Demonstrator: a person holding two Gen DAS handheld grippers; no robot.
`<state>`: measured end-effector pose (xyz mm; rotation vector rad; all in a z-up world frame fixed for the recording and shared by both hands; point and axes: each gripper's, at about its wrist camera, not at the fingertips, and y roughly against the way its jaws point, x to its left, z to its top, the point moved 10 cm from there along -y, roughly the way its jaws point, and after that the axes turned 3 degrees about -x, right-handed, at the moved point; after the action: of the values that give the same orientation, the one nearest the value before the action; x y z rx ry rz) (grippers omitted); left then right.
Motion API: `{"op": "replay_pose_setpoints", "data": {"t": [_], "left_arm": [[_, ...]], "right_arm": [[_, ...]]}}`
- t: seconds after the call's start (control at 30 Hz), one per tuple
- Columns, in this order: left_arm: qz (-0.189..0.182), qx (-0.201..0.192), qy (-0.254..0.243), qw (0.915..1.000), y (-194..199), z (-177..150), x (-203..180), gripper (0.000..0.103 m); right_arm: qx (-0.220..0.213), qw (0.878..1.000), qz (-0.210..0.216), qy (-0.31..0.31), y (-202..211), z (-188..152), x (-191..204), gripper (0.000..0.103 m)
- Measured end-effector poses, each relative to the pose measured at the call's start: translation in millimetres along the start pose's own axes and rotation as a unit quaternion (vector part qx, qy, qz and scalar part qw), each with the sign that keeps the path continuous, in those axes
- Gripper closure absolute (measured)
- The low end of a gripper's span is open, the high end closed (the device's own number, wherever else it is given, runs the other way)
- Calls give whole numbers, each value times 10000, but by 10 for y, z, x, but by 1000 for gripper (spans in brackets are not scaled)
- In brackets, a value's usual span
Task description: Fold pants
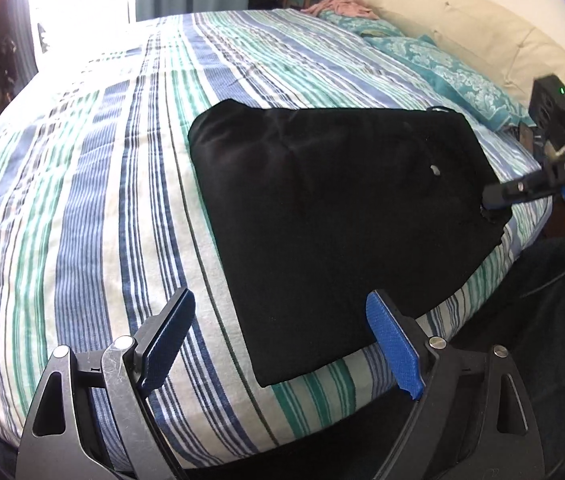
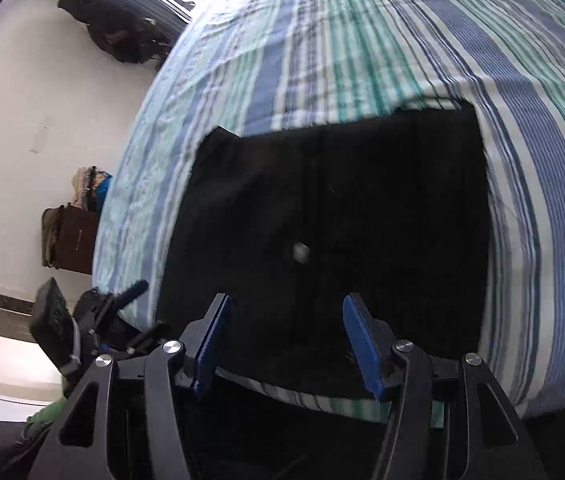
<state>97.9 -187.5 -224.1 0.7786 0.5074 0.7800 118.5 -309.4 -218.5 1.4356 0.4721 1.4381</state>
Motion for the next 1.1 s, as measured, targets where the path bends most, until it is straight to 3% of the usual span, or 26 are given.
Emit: {"op": "replay_pose_setpoints", "data": {"t": [0.03,0.1,0.13,0.17,0.23,0.27,0.33,0.4,0.47,0.53,0.57,0.6,0.63,0.67,0.7,0.73,0.77,0.93,1.1], "left_arm": [[30,12,-46,10000,10,-11,7,14],[120,-50,-53,9999,64,32,66,14],[139,-93,47,9998,90,78,133,14],[108,-115,233,9996,97,120,222,12],[-86,-68,784,9969,38,197,388,11],[-270,16,1067,9939,-21,234,457,10],[-719,307,1480,9859,-220,261,510,10],[-958,640,1739,9780,-411,256,509,10],[-1325,860,1873,9695,-546,248,437,10],[-1448,981,1877,9665,-649,237,380,5],[-1455,987,1845,9670,-680,241,350,3],[-1413,972,1817,9683,-698,251,334,4],[-1337,961,1804,9697,-706,267,317,16],[-1431,958,1772,9690,-708,287,254,65],[-1441,996,1804,9679,-703,302,228,67],[-1394,935,1812,9690,-659,332,231,78],[-1395,877,1773,9703,-602,376,214,83],[-1310,361,1537,9787,-259,803,341,84],[-780,-258,1515,9850,22,1347,1080,84]], "right_arm": [[11,10000,-53,-9,-7,-140,-178,61],[-200,9989,359,-221,162,-226,-288,63],[-304,9981,419,-327,280,-218,-314,58],[-452,9980,336,-277,407,-187,-341,53],[-854,9962,115,-87,598,-49,-428,15],[-1036,9946,15,-97,653,29,-501,11],[-1146,9930,80,-265,619,153,-650,10],[-994,9937,251,-450,415,235,-768,10],[-803,9948,280,-564,182,260,-883,10],[-554,9949,490,-684,-27,218,-931,11],[-458,9931,740,-784,-112,192,-909,15],[-418,9899,1058,-846,-150,173,-851,30],[-365,9879,1257,-829,-169,170,-778,42],[-360,9897,1179,-727,-169,171,-746,45],[-345,9903,1189,-634,-171,180,-701,57],[-383,9896,1253,-587,-154,199,-646,63],[-453,9894,1260,-554,-111,212,-594,64],[-881,9860,1412,-109,184,469,-53,69],[-1249,9796,1497,489,138,1143,689,69]]}}
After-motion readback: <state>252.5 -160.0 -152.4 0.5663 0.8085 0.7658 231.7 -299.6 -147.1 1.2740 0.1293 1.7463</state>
